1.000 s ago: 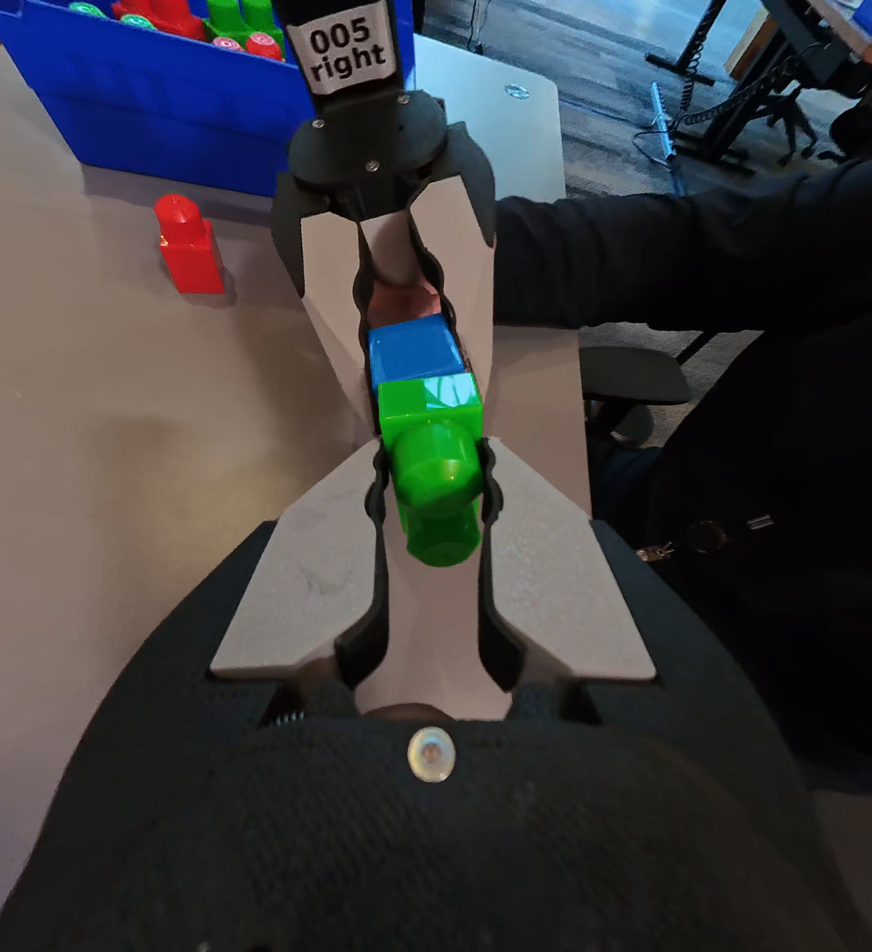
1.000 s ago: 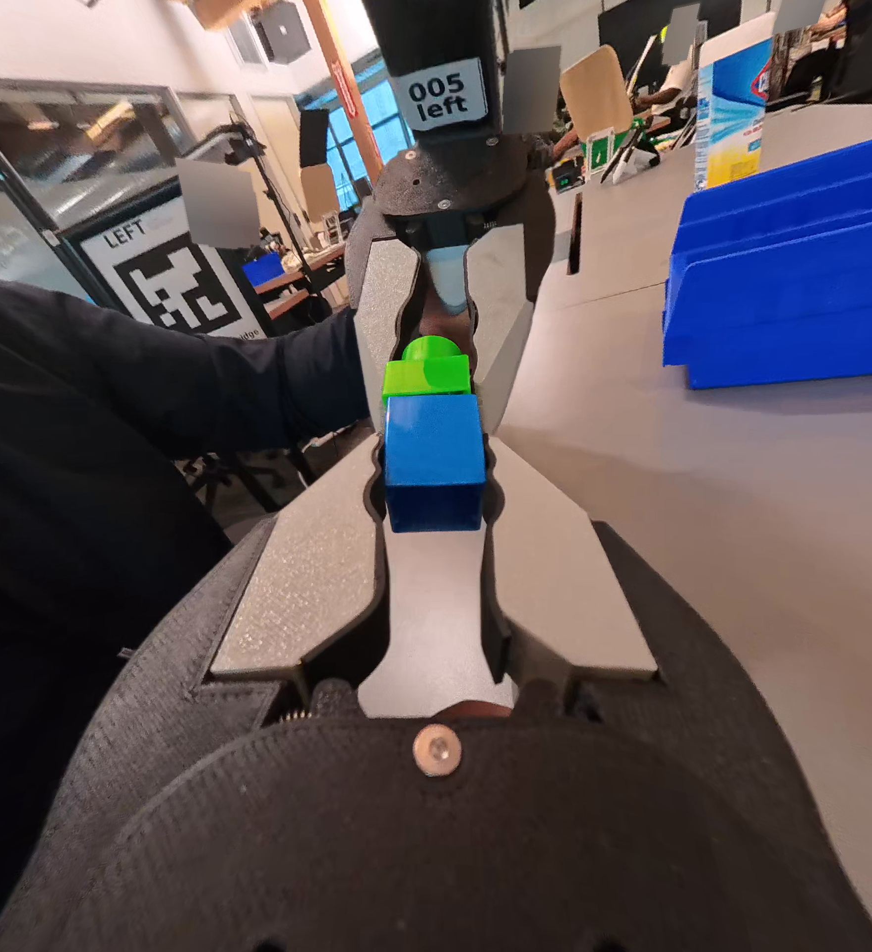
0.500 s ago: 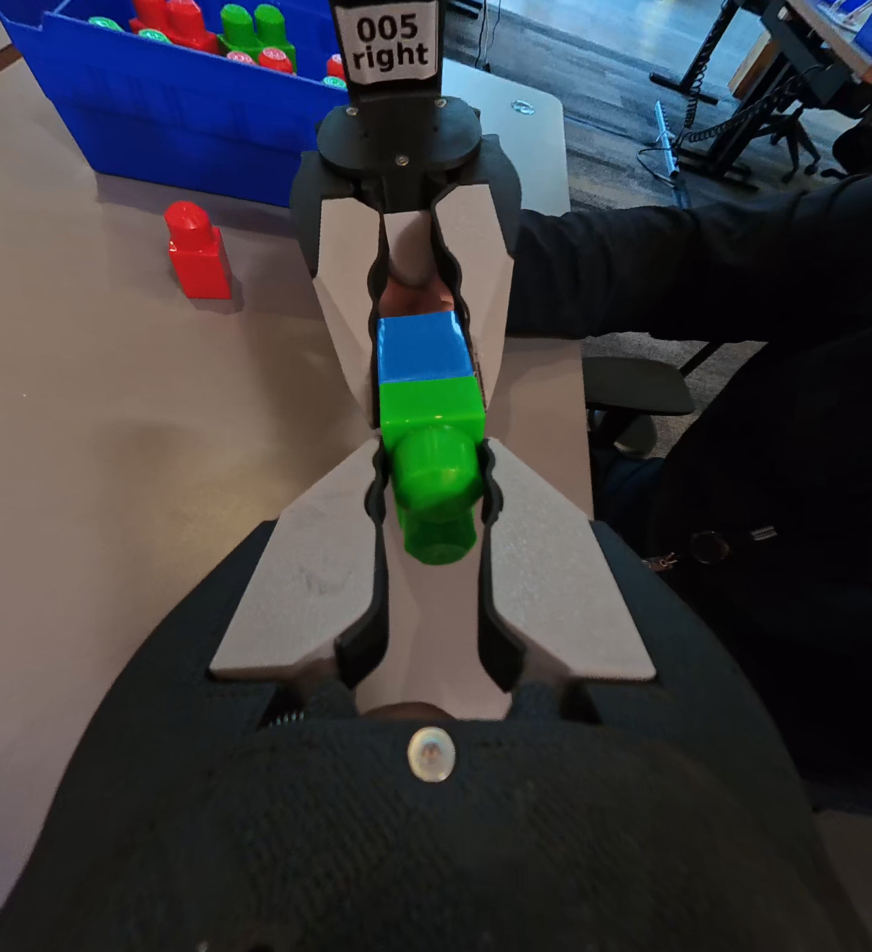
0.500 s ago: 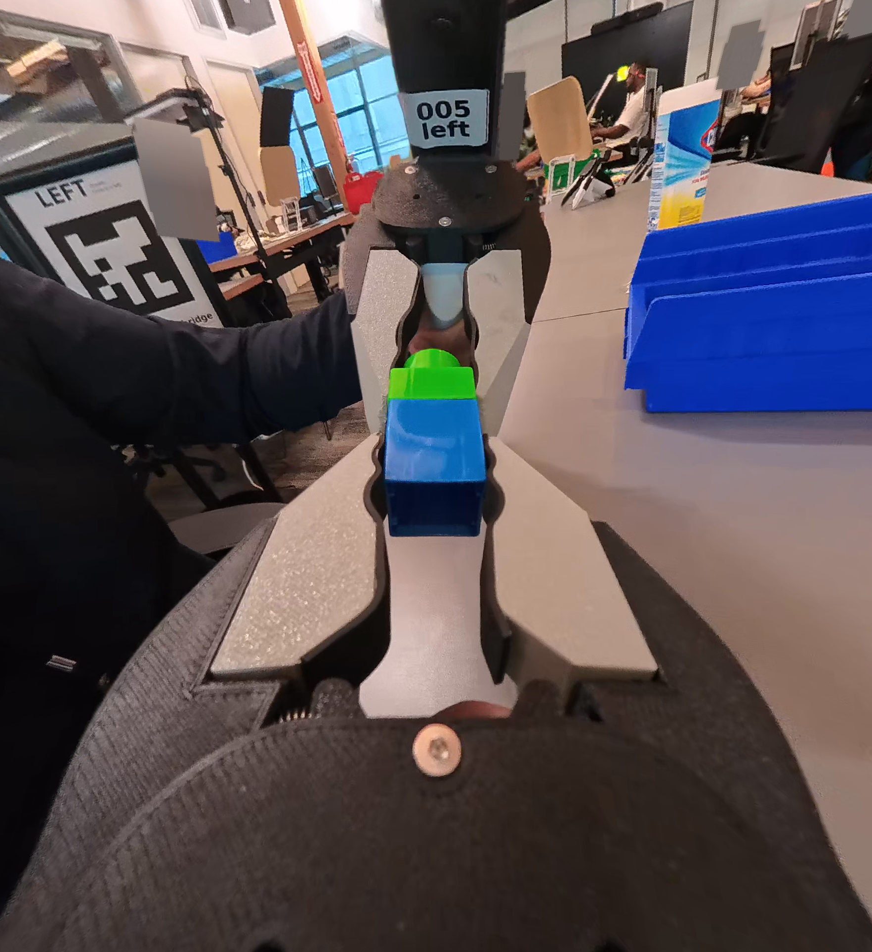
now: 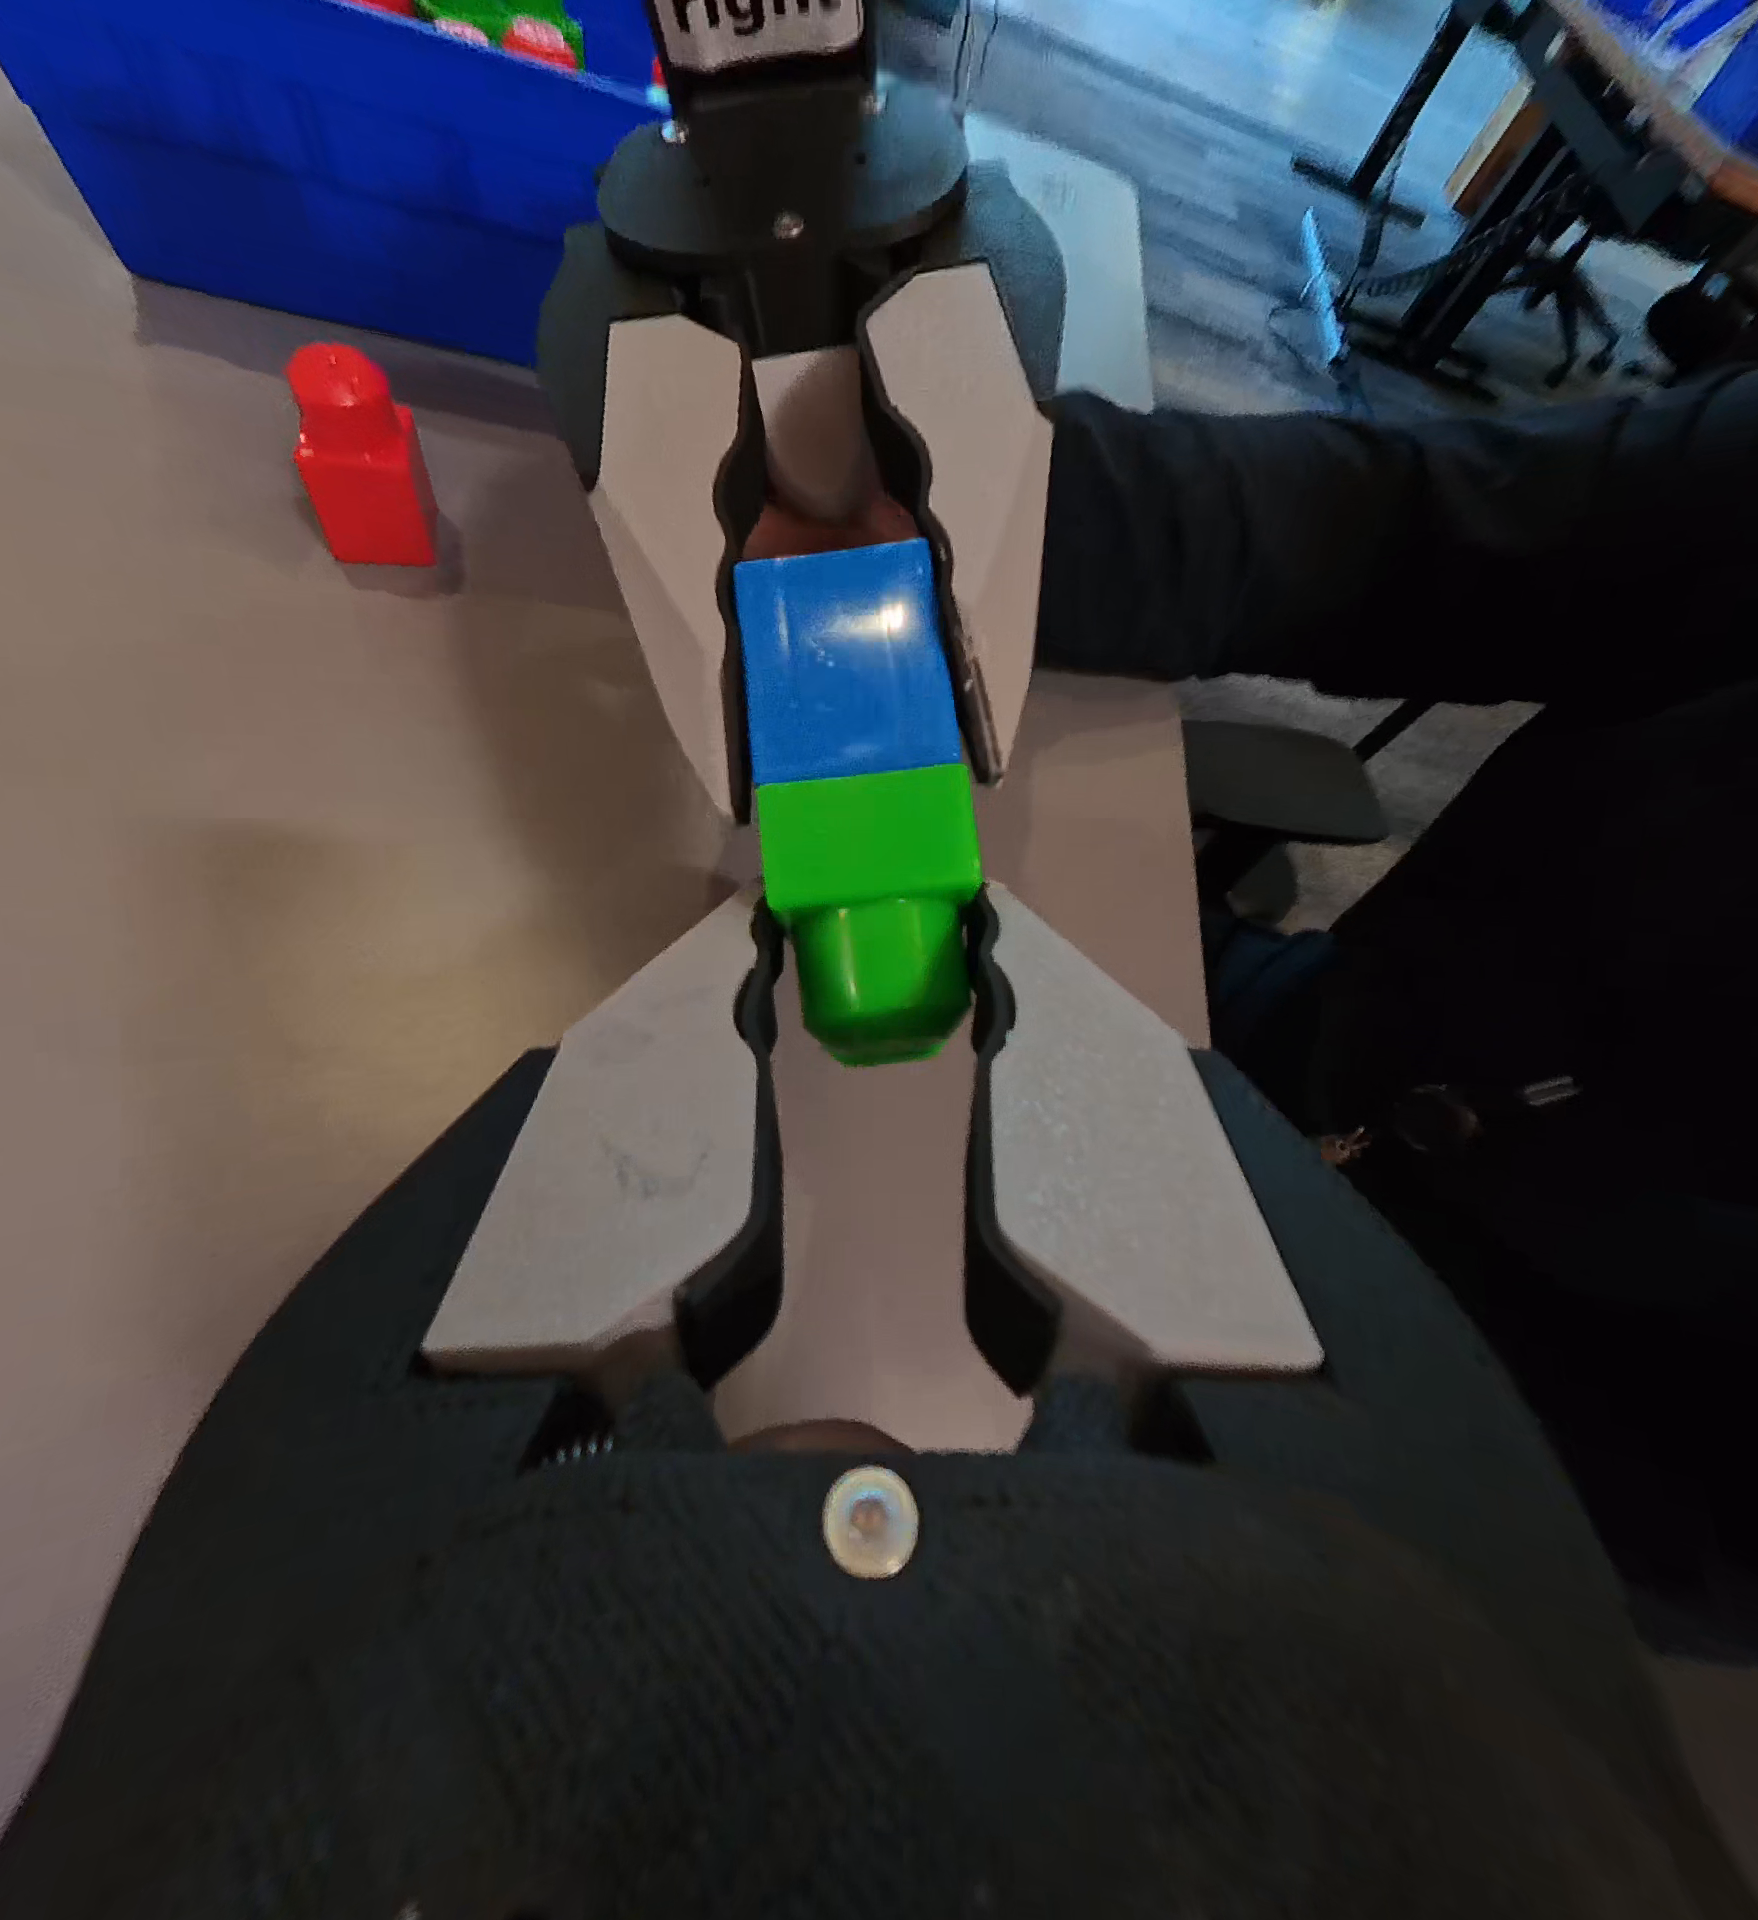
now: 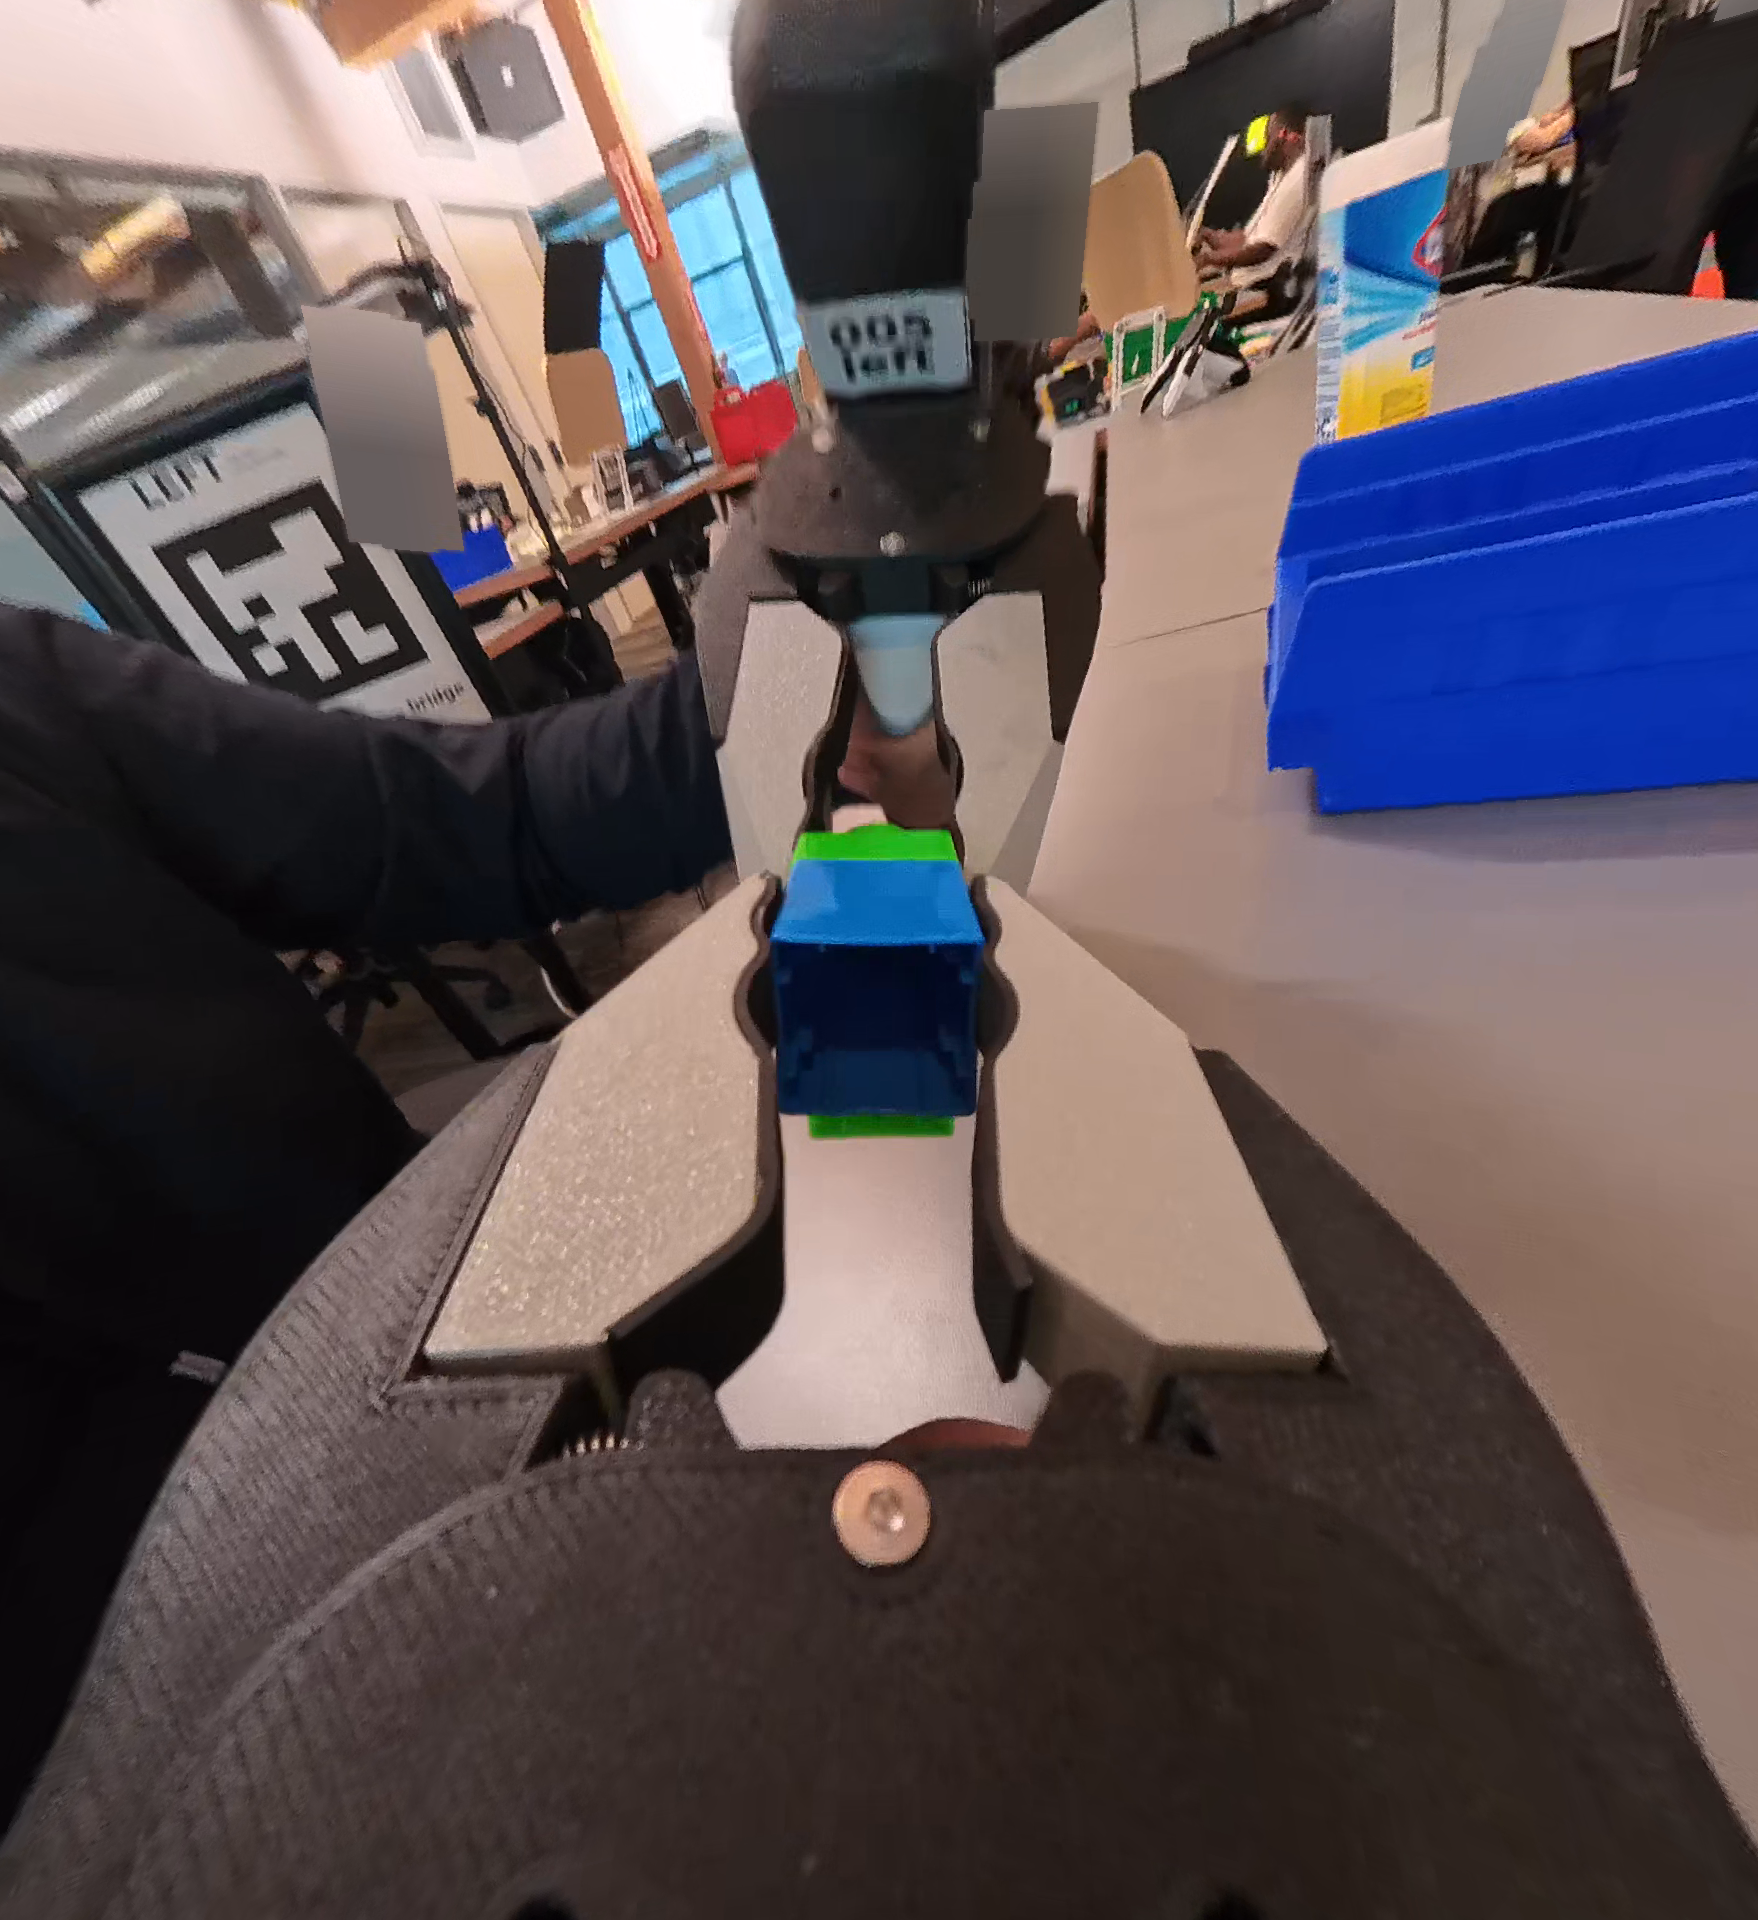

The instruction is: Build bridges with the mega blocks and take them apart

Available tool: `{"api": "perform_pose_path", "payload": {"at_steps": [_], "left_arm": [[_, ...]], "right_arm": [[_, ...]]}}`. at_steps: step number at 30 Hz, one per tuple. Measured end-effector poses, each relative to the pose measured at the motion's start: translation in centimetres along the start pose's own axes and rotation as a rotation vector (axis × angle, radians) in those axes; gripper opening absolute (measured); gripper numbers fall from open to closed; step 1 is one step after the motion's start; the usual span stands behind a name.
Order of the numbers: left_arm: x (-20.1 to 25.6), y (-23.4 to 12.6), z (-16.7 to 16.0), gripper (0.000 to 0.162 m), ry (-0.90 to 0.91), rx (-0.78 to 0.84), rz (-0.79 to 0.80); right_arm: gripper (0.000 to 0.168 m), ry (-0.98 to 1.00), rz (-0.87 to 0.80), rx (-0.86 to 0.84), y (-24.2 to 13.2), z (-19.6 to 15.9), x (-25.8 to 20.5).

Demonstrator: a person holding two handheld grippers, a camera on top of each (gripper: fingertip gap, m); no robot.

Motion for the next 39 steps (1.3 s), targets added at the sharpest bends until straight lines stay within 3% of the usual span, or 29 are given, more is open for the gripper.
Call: {"api": "perform_pose_path", "payload": {"at_steps": [7, 11, 16, 23, 26, 34, 37, 39], "left_arm": [[-1.9, 0.6, 0.3, 0.033, -0.061, 0.235, -0.033], [-4.2, -0.9, 2.0, 0.033, -0.075, 0.436, 0.001], [-5.0, -2.3, 3.3, 0.033, -0.07, 0.627, -0.048], [-4.5, -2.3, 2.7, 0.033, -0.045, 0.654, -0.053], [-4.1, -2.1, 2.7, 0.033, -0.058, 0.644, -0.072], [-4.6, -1.9, 2.3, 0.033, -0.09, 0.63, -0.043], [-4.6, -1.5, 2.0, 0.033, -0.08, 0.598, -0.029], [-4.4, -1.3, 2.1, 0.033, -0.074, 0.601, -0.04]], "right_arm": [[0.052, -0.02, -0.103, 0.147, -2.4, 2.7, 1.1], [0.055, -0.084, -0.247, 0.107, -3.9, 3.1, 2.4], [0.059, -0.036, -0.265, 0.05, -3.3, 1.8, 3.2], [0.058, -0.058, -0.227, 0.035, -1.0, 1.0, 2.6], [0.032, -0.088, -0.207, 0.04, -0.7, 1.0, 2.3], [0.032, -0.025, -0.208, 0.067, -0.9, 0.7, 2.8], [0.04, 0.021, -0.191, 0.102, -1.0, 0.9, 2.9], [0.031, 0.002, -0.2, 0.09, -1.0, 0.8, 2.9]]}}
Point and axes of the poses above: each gripper's, where its closed fingertips meet, y out along the fingers, z out of its top, x = y × z across the jaws, the point moved 6 cm from there along -y, back along the fingers, and after that the axes turned 12 degrees about x, right-handed, at the moved point
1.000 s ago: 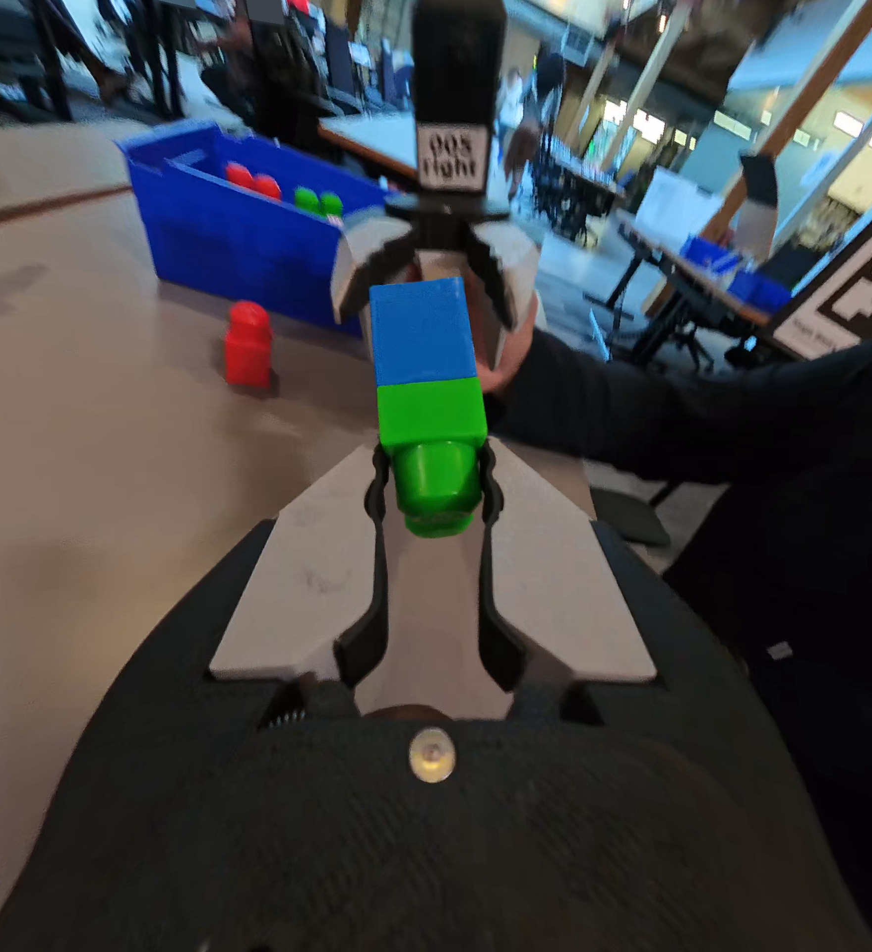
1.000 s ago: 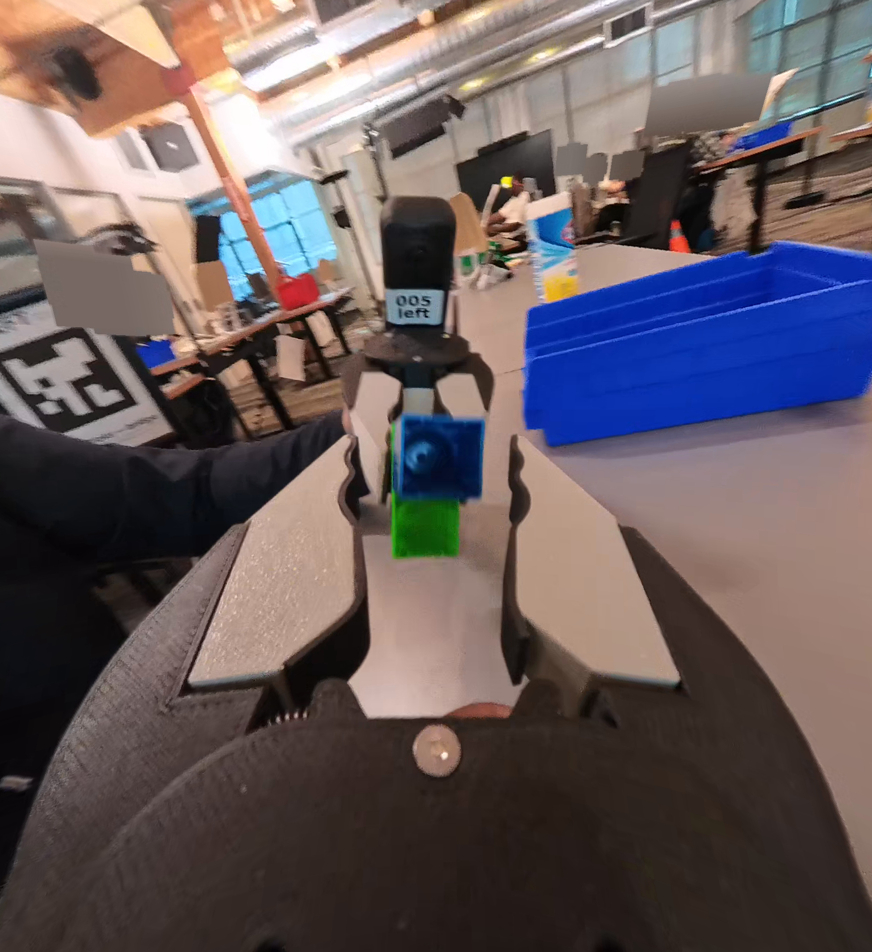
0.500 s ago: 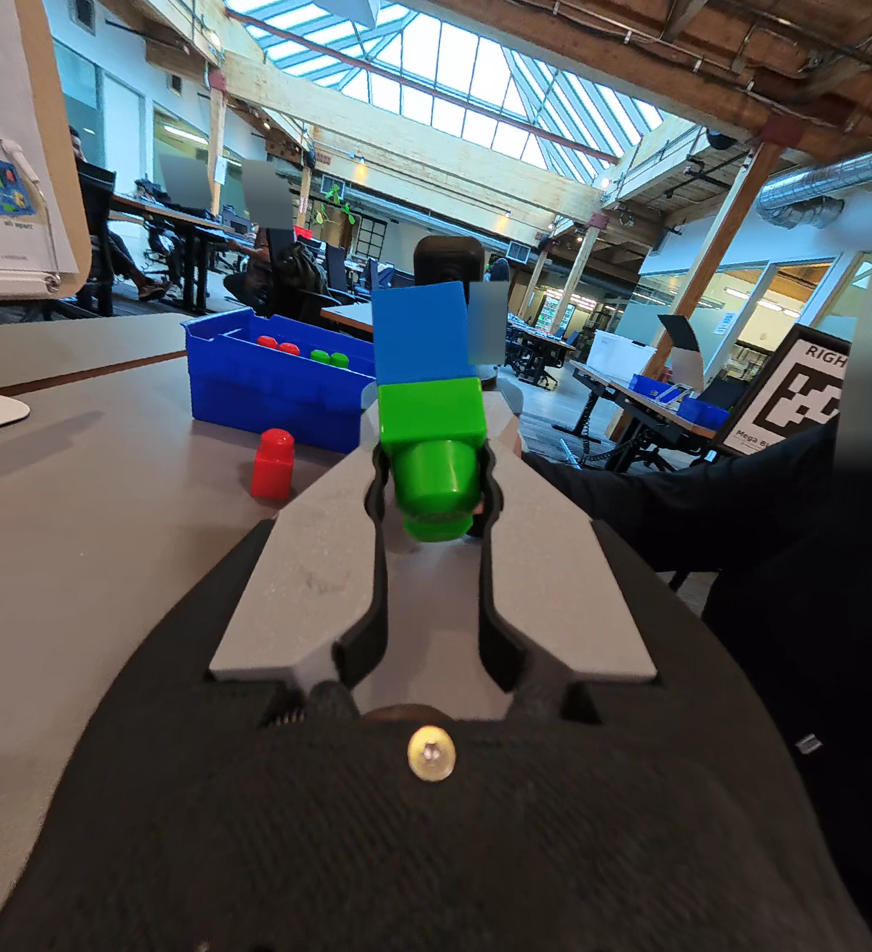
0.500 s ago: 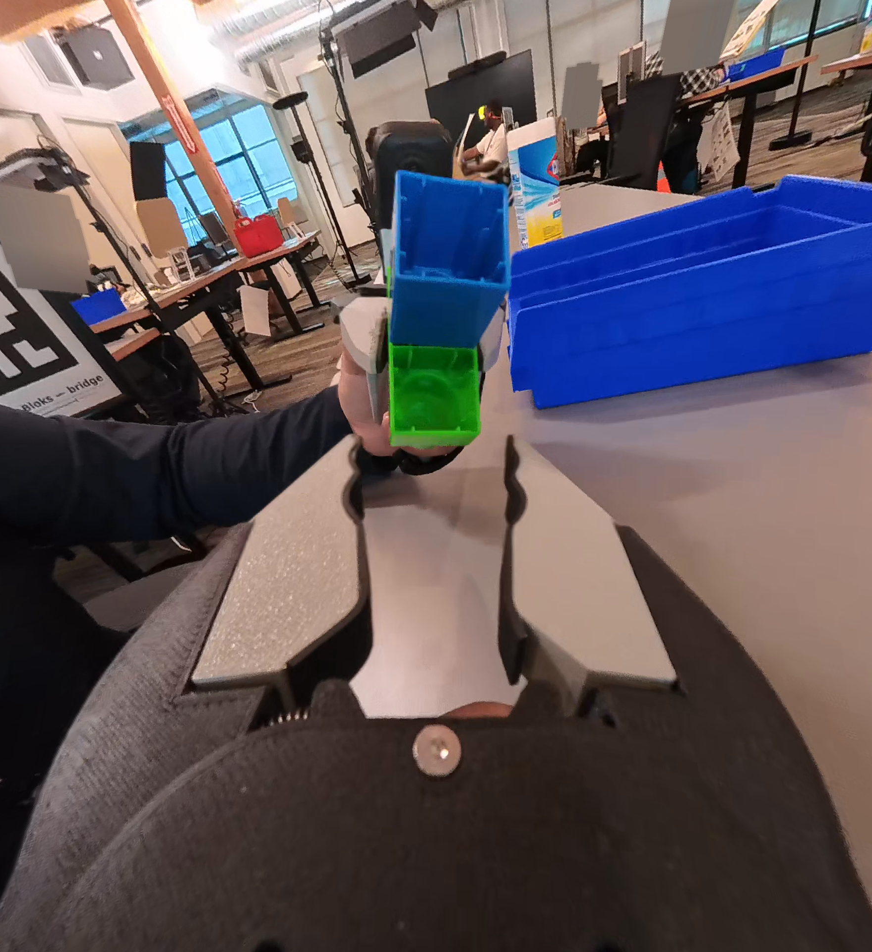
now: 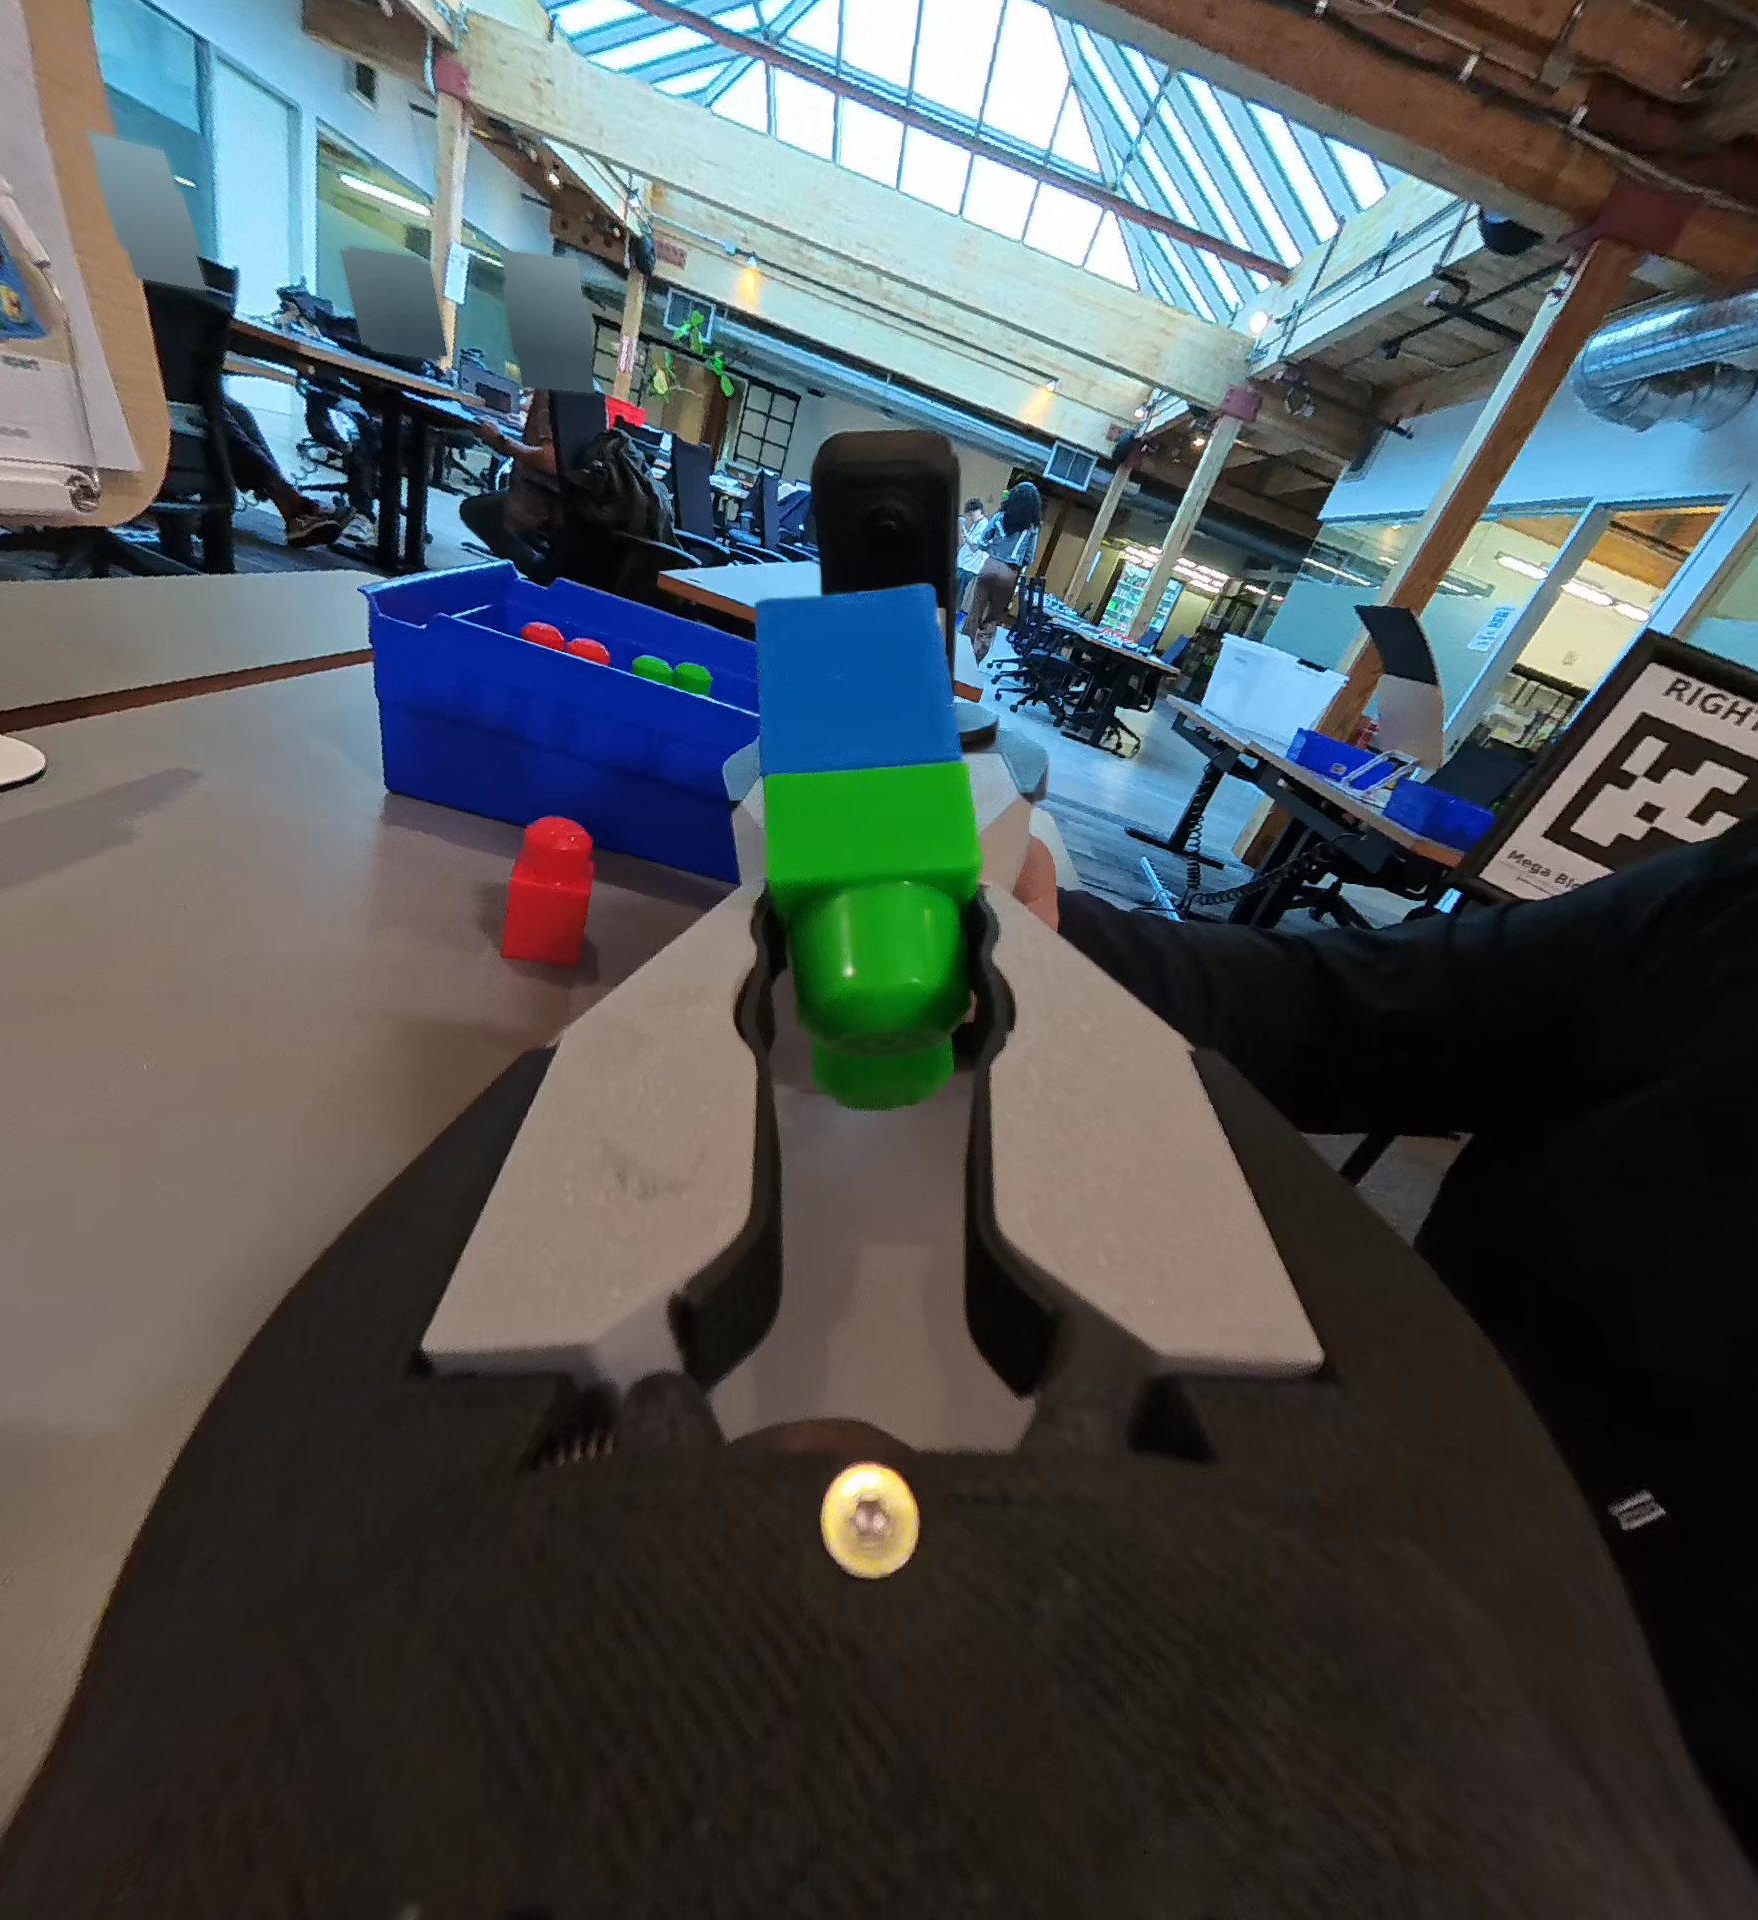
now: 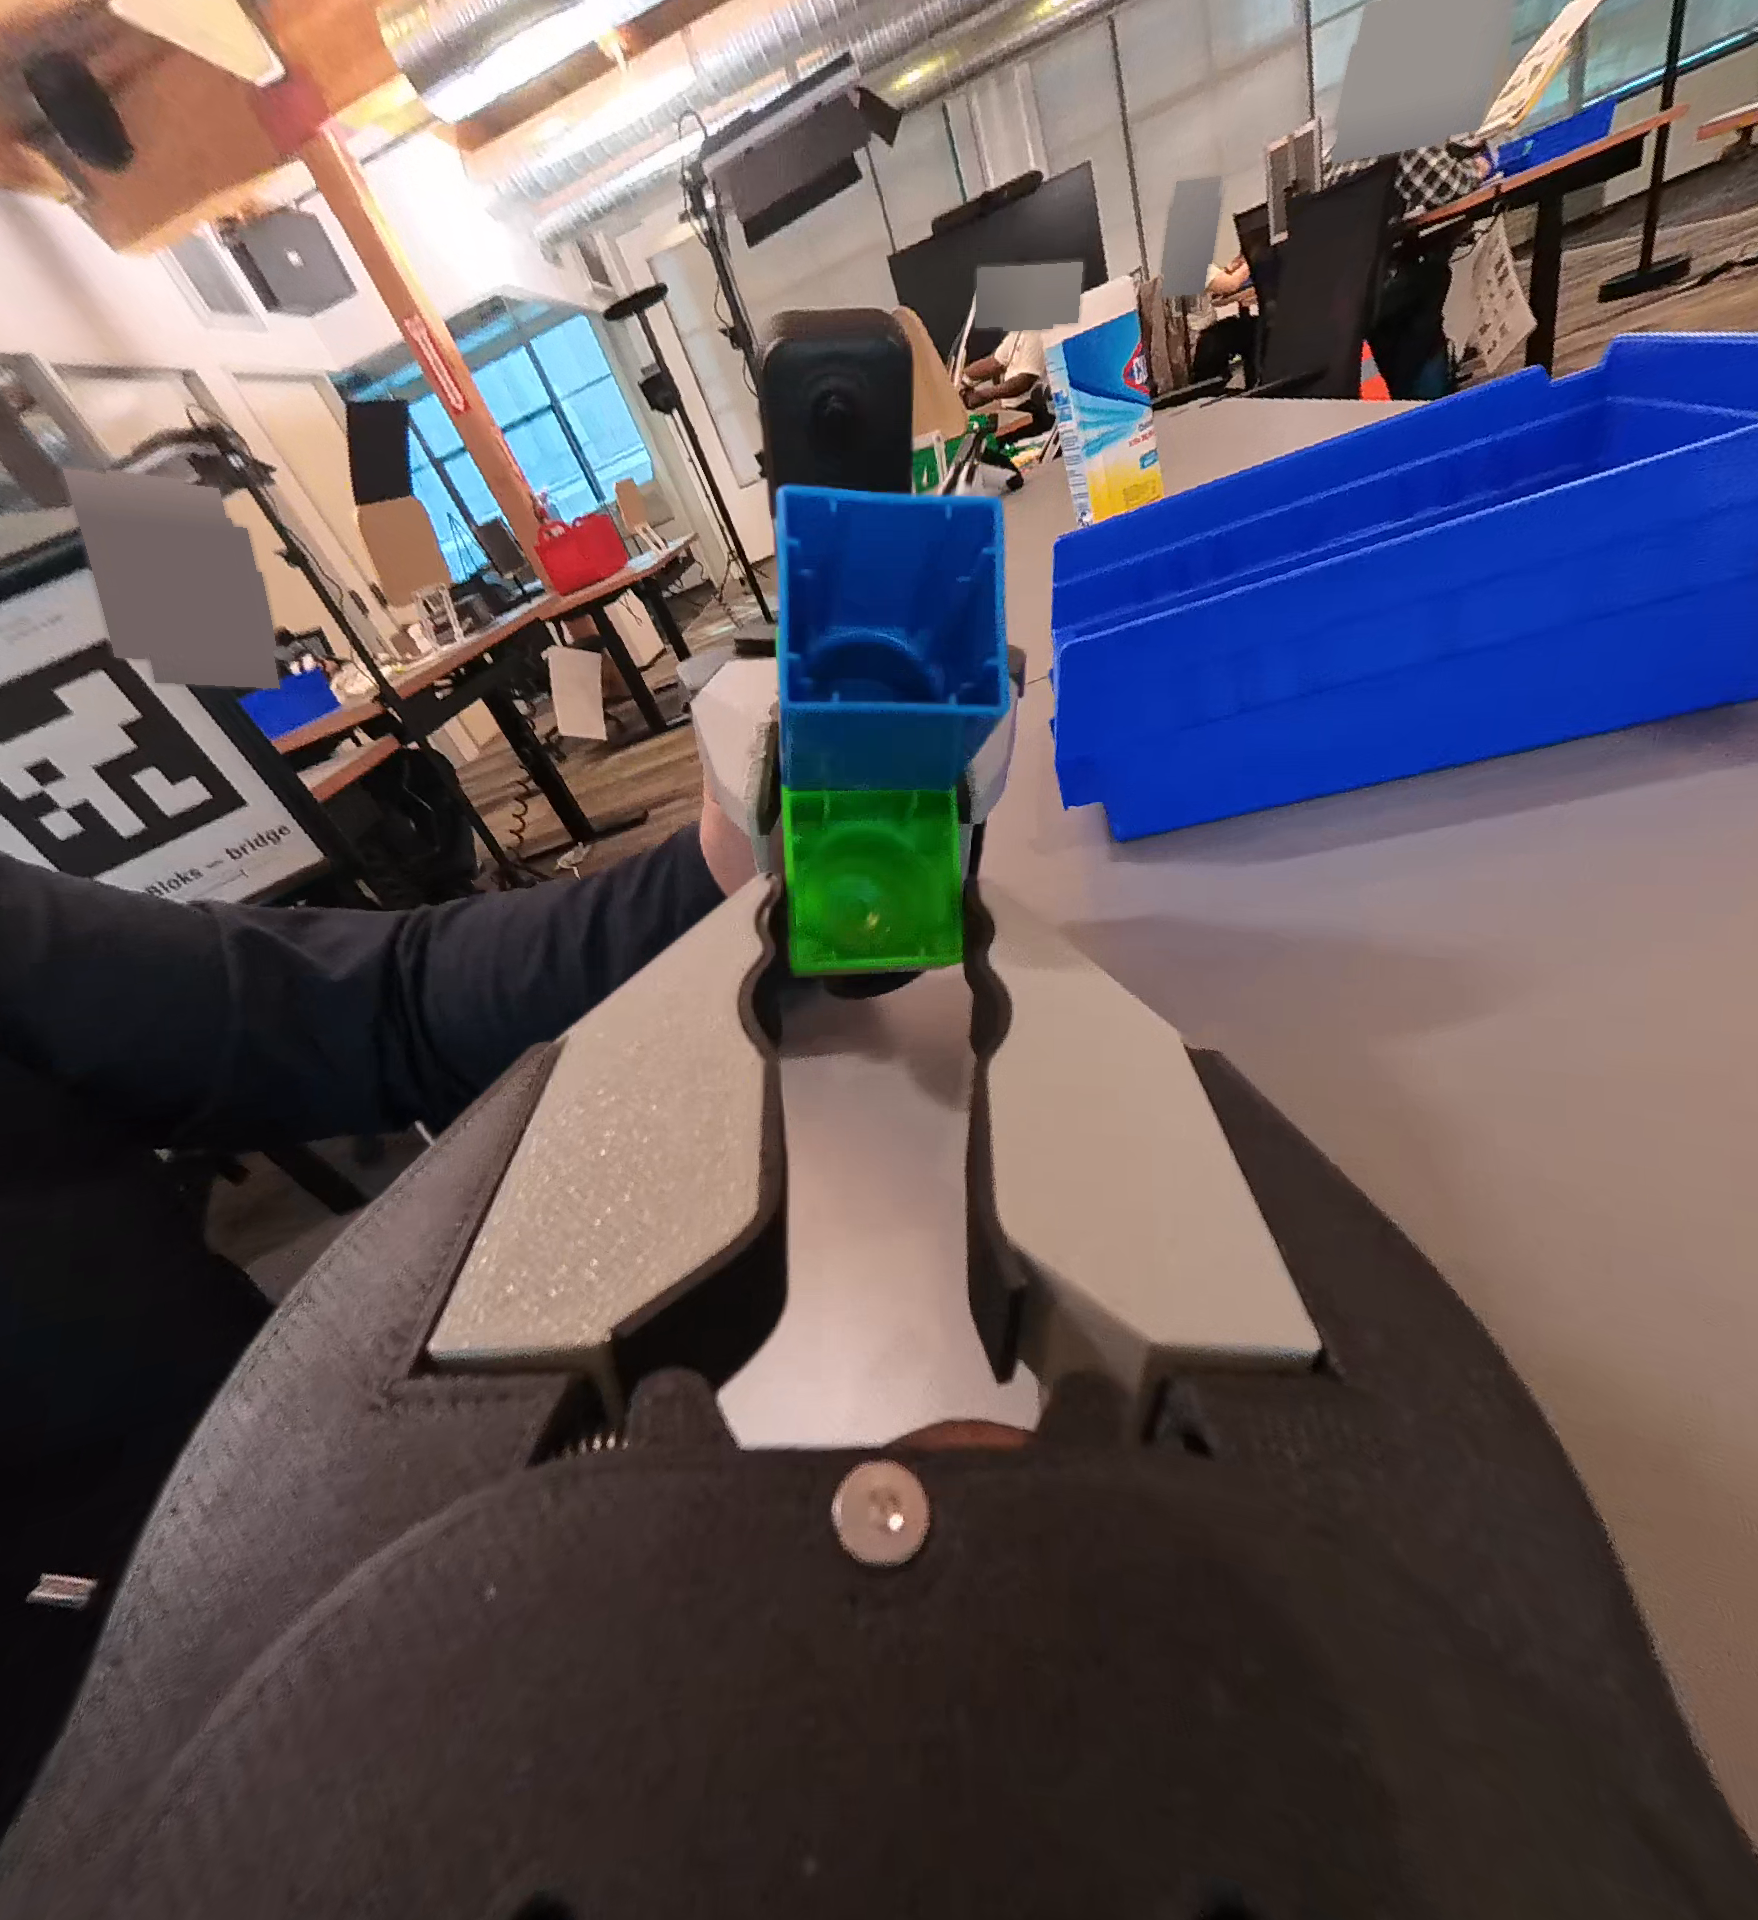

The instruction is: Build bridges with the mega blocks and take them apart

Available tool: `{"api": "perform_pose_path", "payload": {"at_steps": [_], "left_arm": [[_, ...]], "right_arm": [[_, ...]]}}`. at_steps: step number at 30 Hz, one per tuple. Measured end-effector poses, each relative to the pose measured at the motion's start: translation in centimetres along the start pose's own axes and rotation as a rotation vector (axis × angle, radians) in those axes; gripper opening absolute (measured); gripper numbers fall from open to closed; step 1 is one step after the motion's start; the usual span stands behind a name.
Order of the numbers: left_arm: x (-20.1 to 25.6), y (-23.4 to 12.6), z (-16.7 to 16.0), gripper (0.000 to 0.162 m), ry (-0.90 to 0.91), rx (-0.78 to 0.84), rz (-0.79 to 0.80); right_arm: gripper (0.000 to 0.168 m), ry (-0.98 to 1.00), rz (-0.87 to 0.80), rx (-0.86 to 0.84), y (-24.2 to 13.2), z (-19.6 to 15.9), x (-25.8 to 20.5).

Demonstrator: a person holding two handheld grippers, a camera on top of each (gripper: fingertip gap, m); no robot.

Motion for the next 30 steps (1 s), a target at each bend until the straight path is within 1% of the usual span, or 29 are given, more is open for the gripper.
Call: {"api": "perform_pose_path", "payload": {"at_steps": [5, 8, 11, 14, 18, 22, 27, 30], "left_arm": [[0.0, 0.0, 0.0, 0.033, 0.023, -0.008, 0.015], [-0.1, 0.1, -0.2, 0.033, 0.045, -0.033, 0.037], [-0.1, 0.1, -0.2, 0.033, 0.036, -0.026, 0.035], [0.0, 0.2, -0.1, 0.033, 0.019, -0.013, 0.021], [-0.1, 0.3, -0.1, 0.033, -0.005, 0.005, 0.014], [-0.5, 0.3, -0.2, 0.033, -0.081, 0.023, 0.013], [-1.0, 0.3, -0.8, 0.033, -0.072, -0.021, 0.053], [-1.1, 0.3, -1.4, 0.033, -0.084, -0.062, 0.05]], "right_arm": [[0.031, -0.016, -0.017, -0.011, 0.1, -0.1, 0.0], [0.04, 0.007, -0.008, -0.027, 0.4, -0.5, 0.1], [0.042, -0.009, -0.013, -0.042, 0.5, -0.7, 0.0], [0.034, -0.028, -0.021, -0.046, 0.6, -0.8, 0.0], [0.033, -0.039, -0.02, -0.052, 0.6, -0.8, -0.1], [0.033, -0.042, -0.035, -0.033, 0.2, -0.3, 0.0], [0.033, -0.085, -0.083, -0.067, 0.0, -0.4, 0.3], [0.033, -0.087, -0.083, -0.088, 0.0, -0.6, 0.4]]}}
Point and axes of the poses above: each gripper's, where its closed fingertips meet, y out along the fingers, z out of its top, x = y × z across the jaws, the point moved 6 cm from there along -y, back along the fingers, and after that the axes turned 12 degrees about x, right-handed, at the moved point
